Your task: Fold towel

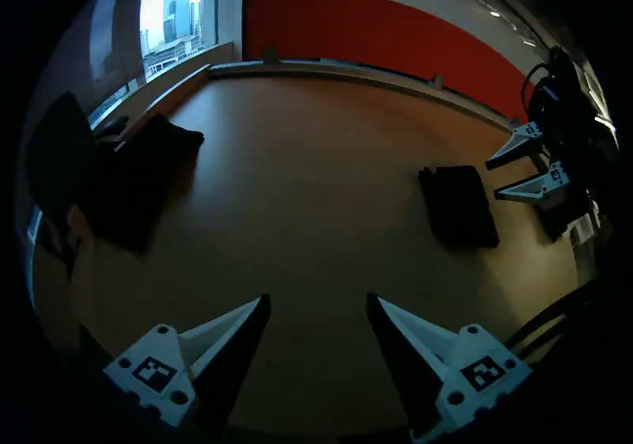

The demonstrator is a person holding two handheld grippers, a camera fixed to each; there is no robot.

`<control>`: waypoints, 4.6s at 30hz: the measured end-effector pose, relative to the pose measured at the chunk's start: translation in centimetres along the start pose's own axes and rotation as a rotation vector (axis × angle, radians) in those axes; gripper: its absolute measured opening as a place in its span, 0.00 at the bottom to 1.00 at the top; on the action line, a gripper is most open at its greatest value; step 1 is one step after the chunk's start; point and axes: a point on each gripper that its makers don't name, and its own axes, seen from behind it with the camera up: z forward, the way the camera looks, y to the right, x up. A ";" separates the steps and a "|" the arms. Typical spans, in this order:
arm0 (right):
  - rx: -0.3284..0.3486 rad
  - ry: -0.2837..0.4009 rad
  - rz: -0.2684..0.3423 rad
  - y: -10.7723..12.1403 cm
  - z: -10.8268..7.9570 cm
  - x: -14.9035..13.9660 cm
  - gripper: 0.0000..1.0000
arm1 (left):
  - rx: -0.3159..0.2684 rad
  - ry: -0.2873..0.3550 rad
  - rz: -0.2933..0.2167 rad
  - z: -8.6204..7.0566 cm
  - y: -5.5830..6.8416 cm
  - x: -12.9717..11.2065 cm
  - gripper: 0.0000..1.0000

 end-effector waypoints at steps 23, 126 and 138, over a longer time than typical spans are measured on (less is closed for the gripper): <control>-0.046 -0.016 0.071 -0.5 -1.2 -3.2 0.74 | -0.009 0.001 0.010 0.2 0.3 0.2 0.90; -0.159 -0.042 0.275 -1.5 -1.9 -7.6 0.05 | -0.048 -0.011 0.056 0.8 0.9 0.0 0.89; -0.160 0.047 0.172 1.9 -5.5 1.0 0.05 | -0.077 0.020 0.074 0.7 1.8 1.8 0.89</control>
